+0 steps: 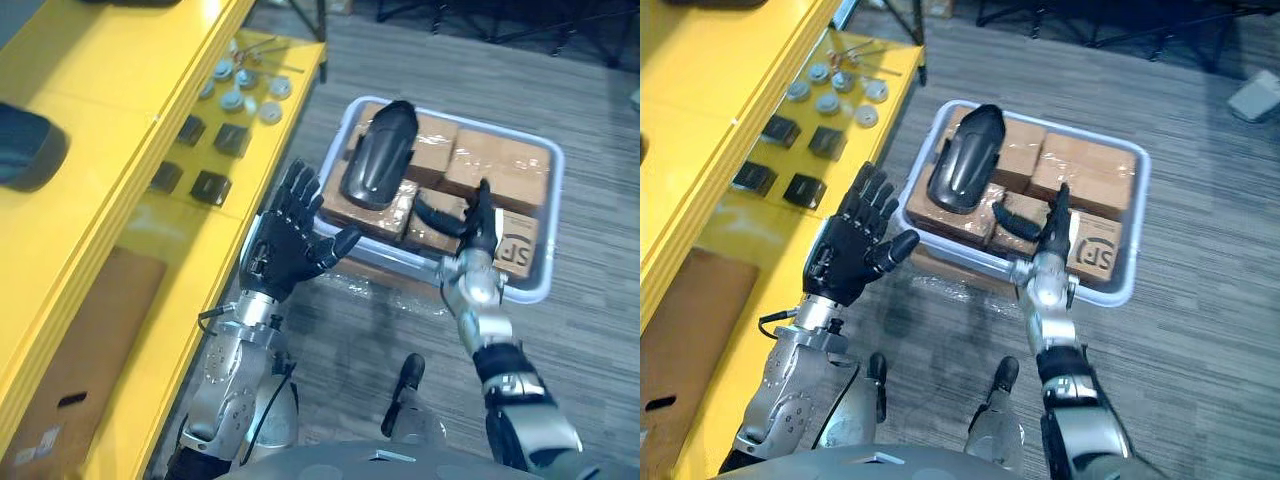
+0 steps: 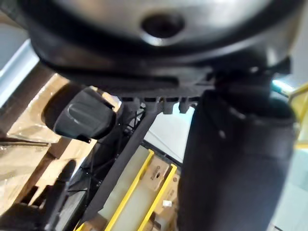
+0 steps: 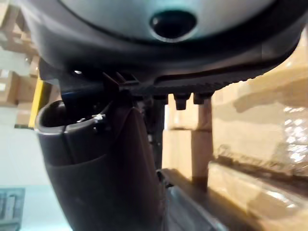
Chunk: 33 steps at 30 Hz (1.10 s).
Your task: Walk over and take three plastic housings, then place them on the shelf
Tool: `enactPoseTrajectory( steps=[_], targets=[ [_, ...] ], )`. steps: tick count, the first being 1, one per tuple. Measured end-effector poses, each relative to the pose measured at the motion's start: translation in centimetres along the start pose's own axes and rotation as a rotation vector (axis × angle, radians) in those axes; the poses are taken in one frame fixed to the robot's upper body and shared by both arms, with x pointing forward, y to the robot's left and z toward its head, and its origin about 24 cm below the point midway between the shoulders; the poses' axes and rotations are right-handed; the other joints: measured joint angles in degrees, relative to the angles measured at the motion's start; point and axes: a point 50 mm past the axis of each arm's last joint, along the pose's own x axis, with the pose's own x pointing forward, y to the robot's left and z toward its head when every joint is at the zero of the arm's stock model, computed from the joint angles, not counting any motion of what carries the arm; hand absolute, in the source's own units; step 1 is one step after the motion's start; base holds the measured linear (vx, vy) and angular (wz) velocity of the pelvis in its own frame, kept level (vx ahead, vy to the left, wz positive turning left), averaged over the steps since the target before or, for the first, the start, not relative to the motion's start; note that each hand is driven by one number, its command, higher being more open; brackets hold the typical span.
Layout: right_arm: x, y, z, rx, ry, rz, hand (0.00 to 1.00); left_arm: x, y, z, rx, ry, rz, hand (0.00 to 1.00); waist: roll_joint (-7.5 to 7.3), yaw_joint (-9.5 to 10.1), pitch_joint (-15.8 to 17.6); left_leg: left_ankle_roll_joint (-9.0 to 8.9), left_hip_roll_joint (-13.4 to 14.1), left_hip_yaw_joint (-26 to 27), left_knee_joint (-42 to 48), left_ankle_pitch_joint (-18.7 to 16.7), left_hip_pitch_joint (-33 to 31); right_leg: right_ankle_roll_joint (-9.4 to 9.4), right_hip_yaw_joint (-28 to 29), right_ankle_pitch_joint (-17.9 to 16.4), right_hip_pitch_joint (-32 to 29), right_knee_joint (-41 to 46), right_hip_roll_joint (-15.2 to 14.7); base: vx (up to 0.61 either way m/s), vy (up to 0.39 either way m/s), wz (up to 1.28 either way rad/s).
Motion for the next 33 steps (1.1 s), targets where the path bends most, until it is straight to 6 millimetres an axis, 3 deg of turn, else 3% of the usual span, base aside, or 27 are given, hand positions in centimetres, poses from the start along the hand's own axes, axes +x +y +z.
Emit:
enactPoseTrajectory(
  steps=[4,10,16,20,21,26,28,31,33],
  targets=[
    [3.0,0.1,3.3,-0.031,-0.056,-0.023,1.0,0.0,0.0,0.0,0.006,0.004,-0.018,1.0,0.3,1.1,2.4,0.2,-0.8,-1.5,-0.5,0.5,0.0,-0.01,-1.5,0.0,0.6,0.7,-0.7,0.0,0.014,0.19],
    [5.8,-1.9,5.4,-0.135,0.004,-0.097,1.0,-0.1,-0.3,-0.5,0.0,0.022,-0.035,1.0,1.28,2.46,6.2,0.32,-1.2,-3.7,-1.2,1.9,-0.1,-0.31,-4.4,-0.3,0.9,2.9,-1.4,-0.03,0.016,0.18],
    [7.4,-3.4,6.9,-0.202,0.098,-0.168,1.0,-0.2,-0.3,-0.8,-0.009,0.017,-0.033,1.0,2.13,3.47,8.6,0.15,-1.6,-5.2,-2.0,3.7,-1.8,-0.35,-6.1,-0.3,-0.1,3.3,-1.7,-0.07,-0.003,0.14],
    [8.5,-4.3,9.0,-0.238,0.128,-0.192,1.0,-0.4,-0.1,-1.6,-0.022,0.046,-0.016,1.0,3.64,3.67,11.0,0.04,-1.8,-6.5,-2.7,5.2,-2.0,-0.54,-7.3,-0.4,0.0,4.0,-1.8,-0.08,-0.014,0.14],
    [8.9,-4.4,10.1,-0.248,0.122,-0.188,0.0,-0.4,0.0,-1.8,-0.024,0.053,-0.012,1.0,3.97,3.71,11.8,-0.02,-1.9,-6.7,-3.1,5.6,-2.1,-0.54,-7.6,-0.4,0.0,4.0,-1.9,-0.11,-0.013,0.1],
    [9.7,-6.9,13.5,-0.252,0.135,-0.226,0.0,-0.3,0.4,-2.4,-0.017,0.068,0.003,1.0,4.48,4.32,12.9,-0.43,-2.1,-9.4,-6.2,8.7,-4.3,-0.97,-10.4,-0.8,-1.6,4.0,-1.8,-0.08,-0.024,0.25],
    [9.7,-9.2,14.2,-0.292,0.153,-0.284,0.0,-0.3,0.8,-2.6,-0.012,0.071,0.015,1.0,4.37,5.53,13.5,-0.48,-2.1,-9.8,-6.9,9.3,-4.5,-0.99,-10.7,-0.8,-1.8,4.1,-1.8,-0.05,-0.016,0.13],
    [9.5,-11.3,14.8,-0.318,0.178,-0.319,0.0,-0.3,1.3,-2.5,-0.024,0.065,0.047,1.0,4.35,5.4,13.5,-0.56,-2.2,-10.9,-6.8,9.8,-5.2,-1.0,-11.7,-0.7,-1.8,4.2,-1.7,0.0,-0.01,0.14],
    [9.4,-11.6,14.7,-0.334,0.192,-0.325,0.0,-0.3,1.5,-2.3,-0.022,0.057,0.054,1.0,4.35,5.38,13.5,-0.55,-2.2,-11.0,-6.8,9.8,-5.2,-1.06,-11.7,-0.8,-1.8,4.4,-1.7,0.01,-0.005,0.04]
  ],
)
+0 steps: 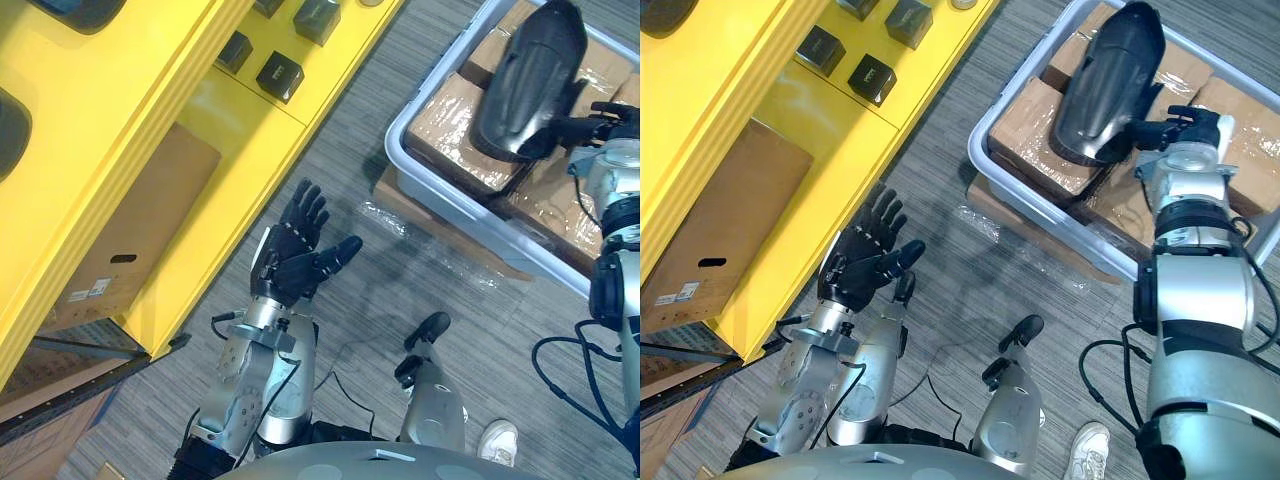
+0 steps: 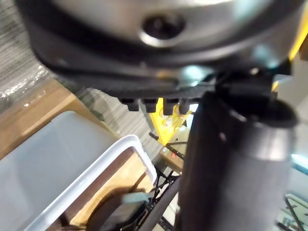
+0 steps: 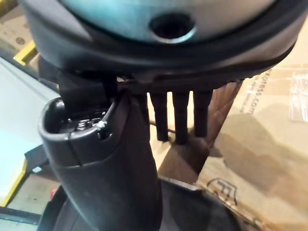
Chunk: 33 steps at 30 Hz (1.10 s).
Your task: Walk over and take three plastic housings, then place them on the shelf
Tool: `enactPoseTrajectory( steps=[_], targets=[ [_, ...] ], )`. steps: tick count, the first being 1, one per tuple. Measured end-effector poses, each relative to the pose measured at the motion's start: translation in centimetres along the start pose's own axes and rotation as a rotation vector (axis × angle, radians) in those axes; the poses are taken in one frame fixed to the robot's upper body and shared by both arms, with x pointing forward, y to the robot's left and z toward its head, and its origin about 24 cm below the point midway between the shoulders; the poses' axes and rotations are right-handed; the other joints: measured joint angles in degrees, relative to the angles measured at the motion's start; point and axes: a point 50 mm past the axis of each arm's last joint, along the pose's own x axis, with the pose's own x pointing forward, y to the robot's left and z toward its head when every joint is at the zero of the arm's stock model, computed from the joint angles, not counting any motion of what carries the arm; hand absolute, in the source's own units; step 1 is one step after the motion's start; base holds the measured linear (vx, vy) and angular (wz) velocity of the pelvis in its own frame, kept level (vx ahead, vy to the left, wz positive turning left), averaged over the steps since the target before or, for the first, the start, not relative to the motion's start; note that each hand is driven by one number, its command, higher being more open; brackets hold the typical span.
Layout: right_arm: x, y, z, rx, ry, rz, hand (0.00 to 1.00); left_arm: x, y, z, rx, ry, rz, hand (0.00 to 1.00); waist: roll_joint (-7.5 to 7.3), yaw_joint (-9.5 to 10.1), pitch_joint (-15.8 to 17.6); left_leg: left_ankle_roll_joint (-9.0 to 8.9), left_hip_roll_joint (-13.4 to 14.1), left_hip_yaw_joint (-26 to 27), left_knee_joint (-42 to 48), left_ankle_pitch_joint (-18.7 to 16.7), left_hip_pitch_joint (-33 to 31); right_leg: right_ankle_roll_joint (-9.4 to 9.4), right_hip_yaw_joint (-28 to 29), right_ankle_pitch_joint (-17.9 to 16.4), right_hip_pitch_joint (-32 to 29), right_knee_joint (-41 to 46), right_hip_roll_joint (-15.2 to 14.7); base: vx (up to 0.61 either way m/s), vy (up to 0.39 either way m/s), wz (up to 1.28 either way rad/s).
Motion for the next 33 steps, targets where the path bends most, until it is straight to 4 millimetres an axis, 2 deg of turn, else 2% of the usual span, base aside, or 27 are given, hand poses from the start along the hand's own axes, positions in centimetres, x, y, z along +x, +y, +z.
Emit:
enactPoseTrajectory(
  steps=[5,7,11,16,19,21,26,28,31,33],
  targets=[
    [-0.1,0.9,-1.8,-0.061,0.114,0.046,0.0,0.1,0.2,0.4,0.008,-0.03,0.003,1.0,-0.09,0.34,0.1,0.0,0.1,-0.3,0.1,0.0,0.3,-0.31,0.0,-0.2,0.1,0.9,-0.1,0.01,-0.005,0.02],
    [-0.3,1.6,-1.9,-0.037,0.127,0.062,0.0,0.1,0.3,0.5,0.016,-0.029,0.002,1.0,-0.1,0.33,0.1,0.0,0.2,-0.2,0.1,0.0,0.7,-0.56,0.1,-0.4,0.2,1.6,-0.2,-0.02,-0.002,-0.01],
    [-0.3,1.3,-2.3,-0.068,0.155,0.022,0.0,-0.4,0.7,0.7,0.025,-0.032,0.011,1.0,-0.24,1.2,0.1,-0.2,0.8,-0.2,-1.7,0.8,3.4,-1.09,0.0,-1.3,2.0,2.0,0.2,-0.07,-0.027,-0.01],
    [-0.2,0.9,-3.4,-0.071,0.16,-0.032,0.0,-1.5,0.8,0.8,0.034,-0.017,0.005,1.0,-0.49,1.13,0.1,-0.37,1.2,-0.3,-6.0,3.0,6.1,-1.15,0.0,-2.1,2.8,2.7,0.2,-0.06,-0.037,0.03],
    [-0.1,0.6,-4.4,-0.129,0.122,-0.064,0.0,-1.6,0.7,1.0,0.044,-0.012,-0.026,1.0,-1.16,1.17,-0.2,-0.4,1.4,0.0,-8.0,4.1,7.9,-0.98,0.1,-1.9,3.6,2.5,0.3,-0.01,-0.009,-0.01],
    [-0.3,0.8,-4.6,-0.183,0.058,-0.079,0.0,-1.6,0.8,1.0,0.047,-0.008,-0.038,1.0,-2.22,1.18,-0.9,-0.42,1.7,0.7,-8.8,4.3,9.0,-0.92,0.7,-1.9,3.9,2.3,0.6,-0.01,-0.025,-0.15],
    [-1.5,2.9,-4.9,-0.276,-0.123,-0.054,0.0,-1.7,1.1,0.3,0.036,0.089,-0.06,1.0,-4.86,-0.25,-4.3,-0.47,2.3,2.6,-10.1,4.1,11.2,-0.6,2.1,-1.6,4.8,0.9,1.3,0.02,-0.032,-0.17],
    [-2.3,4.0,-6.0,-0.327,-0.174,-0.028,0.0,-1.8,1.0,-0.4,0.014,0.165,-0.083,1.0,-6.13,-0.4,-7.4,-0.69,2.9,3.9,-11.0,3.9,12.4,-0.48,3.1,-1.5,5.2,-0.3,2.0,0.04,-0.031,-0.25],
    [-3.2,4.9,-7.0,-0.38,-0.223,-0.002,0.0,-1.9,0.8,-1.4,-0.052,0.258,-0.096,1.0,-6.64,-1.36,-9.9,-0.89,3.2,4.5,-11.1,3.2,13.9,-0.4,3.4,-1.4,6.6,-1.4,2.6,0.04,-0.032,-0.13],
    [-4.0,5.9,-7.8,-0.413,-0.281,0.017,0.0,-2.1,0.5,-2.6,-0.16,0.36,-0.104,1.0,-7.27,-1.85,-12.9,-0.94,3.5,5.8,-10.9,2.4,14.6,-0.08,4.4,-1.2,7.1,-2.9,3.2,0.03,-0.029,-0.24]
  ],
)
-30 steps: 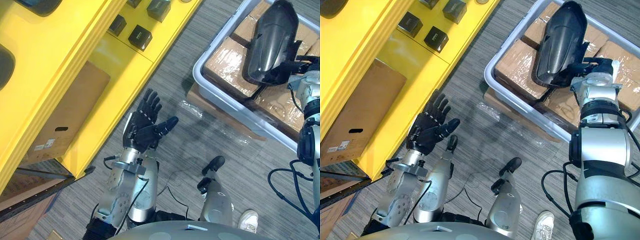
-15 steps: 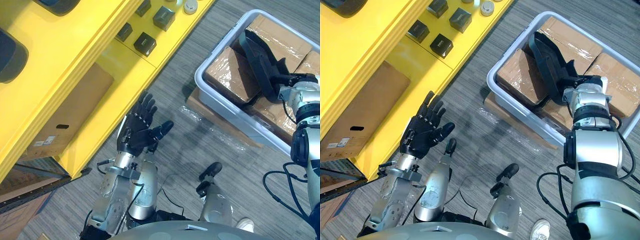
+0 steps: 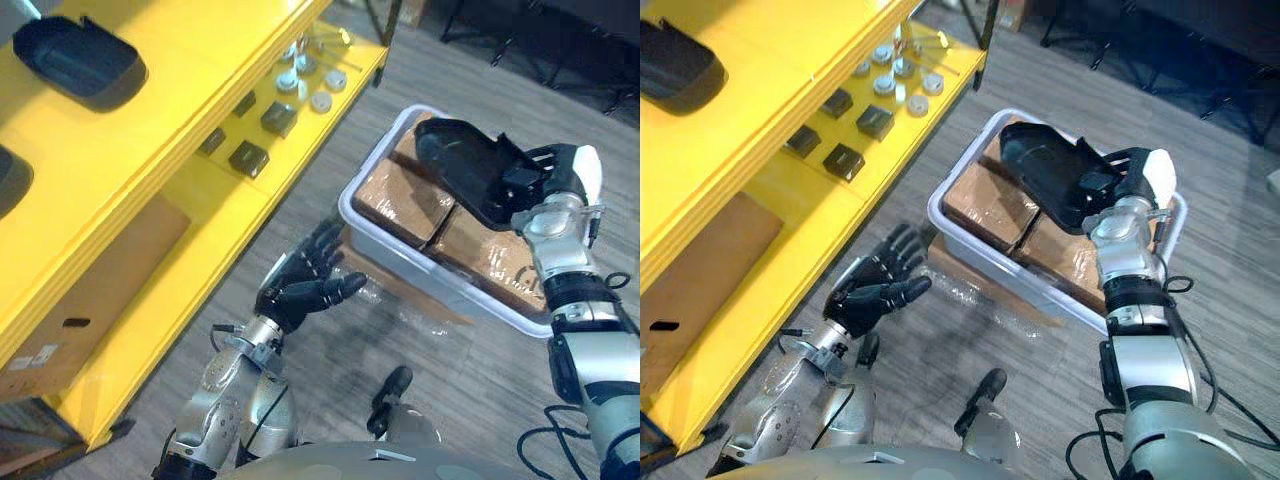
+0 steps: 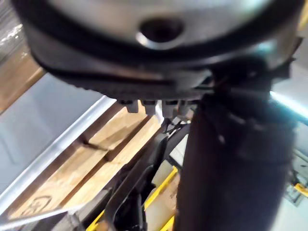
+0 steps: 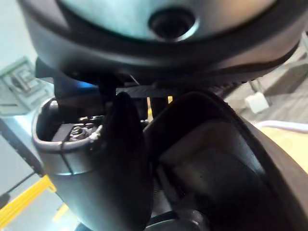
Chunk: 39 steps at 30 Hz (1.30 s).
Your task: Walk over and take three plastic housings, then place them on the shelf
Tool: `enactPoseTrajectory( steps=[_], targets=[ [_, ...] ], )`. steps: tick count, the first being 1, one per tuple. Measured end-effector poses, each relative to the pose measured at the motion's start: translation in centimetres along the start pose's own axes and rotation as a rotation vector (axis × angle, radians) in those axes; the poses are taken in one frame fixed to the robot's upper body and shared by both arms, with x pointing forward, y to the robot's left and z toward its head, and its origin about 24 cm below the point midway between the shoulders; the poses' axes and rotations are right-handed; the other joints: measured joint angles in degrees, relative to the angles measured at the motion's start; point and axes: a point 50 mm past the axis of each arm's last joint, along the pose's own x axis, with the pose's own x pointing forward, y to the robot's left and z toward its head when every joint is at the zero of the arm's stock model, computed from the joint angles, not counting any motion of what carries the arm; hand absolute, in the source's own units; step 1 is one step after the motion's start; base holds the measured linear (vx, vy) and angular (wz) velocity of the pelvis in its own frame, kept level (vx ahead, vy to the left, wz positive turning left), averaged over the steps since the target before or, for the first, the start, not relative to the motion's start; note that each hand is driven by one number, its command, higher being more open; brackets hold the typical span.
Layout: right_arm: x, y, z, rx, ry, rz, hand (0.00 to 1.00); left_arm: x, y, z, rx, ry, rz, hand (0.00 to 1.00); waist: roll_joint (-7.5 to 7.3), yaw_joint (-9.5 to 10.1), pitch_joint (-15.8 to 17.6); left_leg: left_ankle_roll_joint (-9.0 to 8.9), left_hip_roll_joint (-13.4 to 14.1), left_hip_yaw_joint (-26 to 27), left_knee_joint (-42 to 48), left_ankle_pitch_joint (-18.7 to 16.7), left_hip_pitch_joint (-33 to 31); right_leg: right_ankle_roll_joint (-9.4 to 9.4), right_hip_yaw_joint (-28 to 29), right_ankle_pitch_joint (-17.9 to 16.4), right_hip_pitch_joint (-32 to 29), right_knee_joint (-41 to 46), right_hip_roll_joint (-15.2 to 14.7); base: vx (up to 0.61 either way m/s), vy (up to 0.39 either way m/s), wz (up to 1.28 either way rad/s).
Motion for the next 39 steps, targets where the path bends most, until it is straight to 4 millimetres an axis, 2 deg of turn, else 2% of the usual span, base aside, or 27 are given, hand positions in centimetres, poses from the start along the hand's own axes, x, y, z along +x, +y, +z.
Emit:
enactPoseTrajectory(
  steps=[2,5,8,13,16,19,24,31,33,34,39],
  targets=[
    [-0.6,0.5,0.3,-0.012,-0.054,0.0,0.0,0.6,0.3,-0.9,-0.095,0.061,0.0,1.0,-0.09,-0.25,-1.1,-0.03,0.1,0.8,0.2,-0.5,0.9,0.11,0.5,0.3,0.7,-0.7,0.2,0.03,-0.022,-0.22],
    [-2.1,1.9,0.7,0.002,-0.129,0.007,0.0,1.8,0.8,-2.7,-0.277,0.167,0.043,1.0,-0.8,-1.77,-3.7,-0.07,0.1,1.6,0.5,-1.2,0.9,0.09,1.0,0.9,0.8,-1.8,0.5,0.02,-0.014,-0.14],
    [-3.8,3.3,1.6,0.022,-0.215,0.015,0.0,3.0,1.5,-3.6,-0.382,0.198,0.121,1.0,-1.75,-3.35,-4.5,-0.09,0.2,2.2,1.6,-2.0,1.1,0.1,1.8,0.9,0.8,-1.8,0.5,0.02,-0.013,-0.14],
    [-6.9,4.8,1.9,0.085,-0.31,0.04,0.0,4.1,2.5,-2.9,-0.505,0.146,0.193,1.0,-2.55,-4.1,-5.2,-0.11,0.2,3.6,3.5,-3.7,1.7,0.12,3.4,0.9,1.3,-1.8,0.5,0.0,-0.008,-0.15],
    [-9.1,6.4,1.9,0.133,-0.354,0.092,0.0,4.4,3.2,-2.1,-0.575,0.074,0.216,1.0,-3.12,-5.04,-6.1,-0.16,0.3,4.2,5.1,-4.8,1.7,0.15,4.1,1.0,1.4,-1.9,0.5,0.0,-0.004,-0.12],
    [-11.2,8.3,1.6,0.142,-0.384,0.174,0.0,5.6,2.6,-1.2,-0.646,-0.007,0.184,1.0,-3.74,-5.12,-7.2,-0.11,0.3,5.1,6.8,-6.1,1.7,0.21,4.9,1.5,1.7,-2.8,0.6,-0.01,0.002,-0.16],
    [-13.4,10.3,2.5,0.191,-0.433,0.261,0.0,7.1,1.6,-0.6,-0.671,-0.023,0.137,1.0,-3.69,-5.92,-7.4,-0.16,0.3,5.1,7.4,-6.4,1.5,0.22,5.0,1.5,1.8,-2.8,0.6,0.0,0.001,-0.02],
    [-15.3,12.0,3.8,0.245,-0.468,0.328,0.0,7.2,1.4,-1.1,-0.65,-0.006,0.152,1.0,-3.53,-6.09,-7.9,-0.15,0.2,5.0,7.5,-6.5,1.6,0.22,4.8,1.5,2.1,-2.9,0.5,0.0,0.0,0.0],
    [-15.8,12.3,3.9,0.245,-0.475,0.338,0.0,7.1,1.7,-1.5,-0.58,0.025,0.188,1.0,-3.39,-5.93,-8.8,-0.14,0.2,4.9,7.5,-6.5,1.6,0.22,4.7,1.5,2.2,-2.9,0.5,0.0,0.002,0.05],
    [-16.2,12.6,4.2,0.252,-0.485,0.355,0.0,7.1,1.6,-1.7,-0.544,0.042,0.195,0.0,-3.27,-5.97,-9.0,-0.13,0.2,4.7,7.5,-6.5,1.7,0.22,4.4,1.5,2.6,-2.9,0.5,0.0,0.002,0.06],
    [-17.4,13.4,4.8,0.28,-0.505,0.393,0.0,7.2,1.0,-3.0,-0.492,0.112,0.214,0.0,-2.75,-6.0,-9.7,-0.15,0.2,4.4,8.1,-6.7,1.7,0.2,4.3,1.5,2.8,-2.9,0.5,0.0,0.0,0.01]
  ],
)
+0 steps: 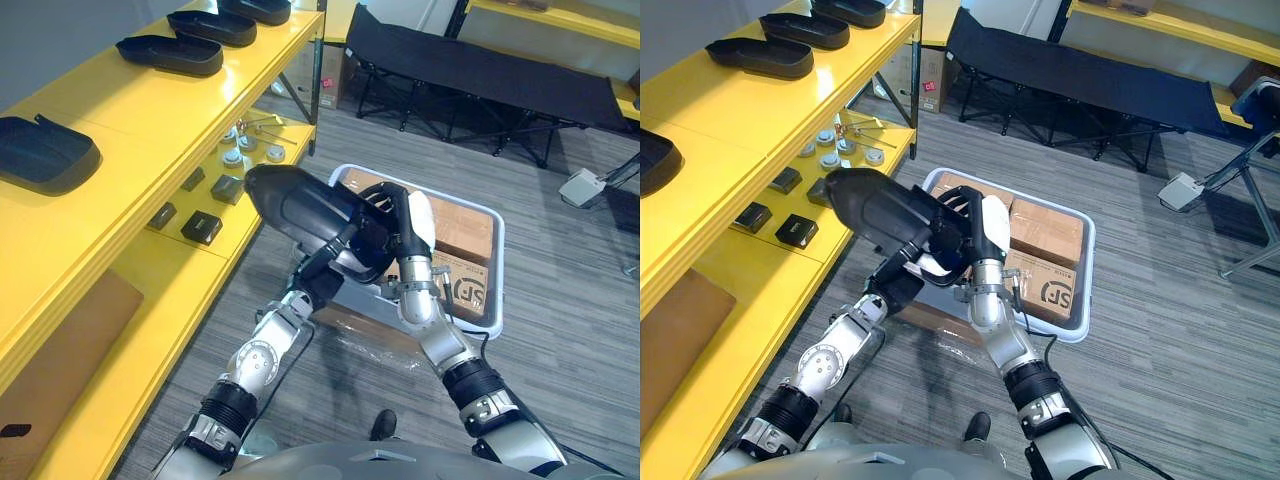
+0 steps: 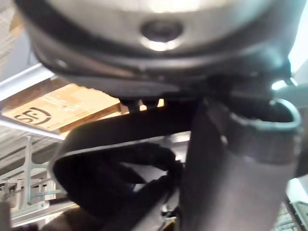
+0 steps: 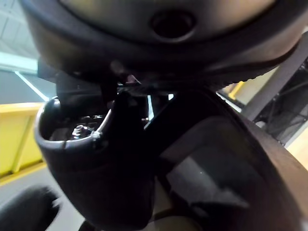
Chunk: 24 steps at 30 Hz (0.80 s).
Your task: Walk over and take three plastic housings, then place them on the shelf
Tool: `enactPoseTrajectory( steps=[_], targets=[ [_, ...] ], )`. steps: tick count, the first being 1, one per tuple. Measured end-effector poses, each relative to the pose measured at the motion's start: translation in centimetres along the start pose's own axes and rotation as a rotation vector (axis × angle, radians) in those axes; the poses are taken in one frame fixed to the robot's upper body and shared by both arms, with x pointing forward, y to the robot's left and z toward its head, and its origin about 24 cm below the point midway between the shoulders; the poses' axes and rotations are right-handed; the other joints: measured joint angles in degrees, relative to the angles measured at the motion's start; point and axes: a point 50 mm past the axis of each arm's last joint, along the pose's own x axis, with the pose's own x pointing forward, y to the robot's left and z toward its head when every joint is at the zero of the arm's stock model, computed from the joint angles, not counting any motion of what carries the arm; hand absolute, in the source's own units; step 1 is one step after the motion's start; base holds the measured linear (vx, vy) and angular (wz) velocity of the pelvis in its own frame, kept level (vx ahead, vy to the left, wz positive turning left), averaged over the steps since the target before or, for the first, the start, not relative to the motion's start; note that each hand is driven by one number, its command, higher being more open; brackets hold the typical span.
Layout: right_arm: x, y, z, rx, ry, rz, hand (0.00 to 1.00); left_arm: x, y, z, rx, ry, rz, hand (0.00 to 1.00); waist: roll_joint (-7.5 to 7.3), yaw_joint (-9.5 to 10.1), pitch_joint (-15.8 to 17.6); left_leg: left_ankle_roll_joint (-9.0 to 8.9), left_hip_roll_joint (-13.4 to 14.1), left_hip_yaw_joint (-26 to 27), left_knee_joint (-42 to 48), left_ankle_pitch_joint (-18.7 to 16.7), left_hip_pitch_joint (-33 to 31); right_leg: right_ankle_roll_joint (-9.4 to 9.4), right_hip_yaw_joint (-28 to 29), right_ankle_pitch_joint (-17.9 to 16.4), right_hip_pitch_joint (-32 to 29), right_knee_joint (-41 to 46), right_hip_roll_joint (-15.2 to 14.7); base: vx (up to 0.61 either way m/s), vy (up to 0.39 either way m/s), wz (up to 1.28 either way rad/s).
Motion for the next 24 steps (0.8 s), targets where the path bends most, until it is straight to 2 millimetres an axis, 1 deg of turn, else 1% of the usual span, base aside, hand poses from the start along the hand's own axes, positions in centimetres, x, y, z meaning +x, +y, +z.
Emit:
enactPoseTrajectory(
  steps=[1,3,7,9,13,15,18,24],
  targets=[
    [-0.1,0.2,0.1,0.003,-0.004,0.009,0.0,0.0,0.0,-0.2,0.002,0.008,0.005,0.0,0.19,0.04,-0.1,0.0,0.0,0.0,0.1,0.0,0.0,0.0,0.0,0.0,0.0,0.0,0.0,0.0,0.0,0.0],
    [-0.2,0.1,-0.3,0.021,0.021,0.002,0.0,0.1,-0.3,-0.5,0.005,-0.004,-0.008,0.0,0.48,0.26,-0.4,-0.01,0.0,-0.2,0.1,0.0,-0.1,0.0,-0.1,0.0,0.1,0.0,0.0,0.0,0.0,0.0],
    [-0.5,0.1,-0.5,0.027,0.032,-0.022,0.0,0.2,-0.5,-0.5,0.001,-0.036,0.001,0.0,0.56,-0.03,-1.1,-0.02,0.0,-0.2,0.1,0.0,-0.1,0.0,-0.3,0.0,0.1,0.0,0.0,0.0,0.0,0.0],
    [-0.7,0.4,-0.1,0.038,0.007,-0.008,0.0,0.2,-0.3,-0.3,-0.024,-0.068,0.04,0.0,0.52,-0.5,-1.6,-0.03,0.0,-0.2,0.1,0.0,0.0,0.0,-0.3,0.0,0.0,0.0,0.0,0.0,0.0,0.0],
    [-0.8,0.7,0.1,0.091,0.025,-0.022,0.0,0.2,-0.2,0.1,-0.057,-0.112,0.049,0.0,0.39,-0.12,-1.8,-0.03,0.0,-0.3,0.0,0.0,-0.1,0.0,-0.5,0.0,0.2,0.0,0.0,0.0,0.0,0.03],
    [-1.0,1.3,0.4,0.144,0.042,-0.024,0.0,0.1,-0.1,0.5,-0.108,-0.159,0.055,0.0,0.31,-0.21,-1.9,-0.03,0.0,-0.5,0.1,0.0,0.0,0.0,-0.8,0.0,0.4,0.0,0.0,0.0,0.005,0.05],
    [-1.4,1.6,0.5,0.187,0.055,-0.036,0.0,0.0,0.1,1.1,-0.149,-0.211,0.067,0.0,0.25,-0.23,-1.9,-0.03,0.0,-0.5,0.1,0.0,0.0,0.0,-0.8,0.0,0.4,0.0,0.0,0.0,0.0,0.0],
    [-1.8,1.9,0.6,0.23,0.056,-0.039,0.0,-0.1,0.3,1.4,-0.192,-0.241,0.076,0.0,0.15,-0.33,-2.0,-0.02,0.0,-0.5,0.1,0.0,0.1,0.01,-0.8,0.0,0.4,0.0,0.0,0.0,0.0,0.0]
  ],
)
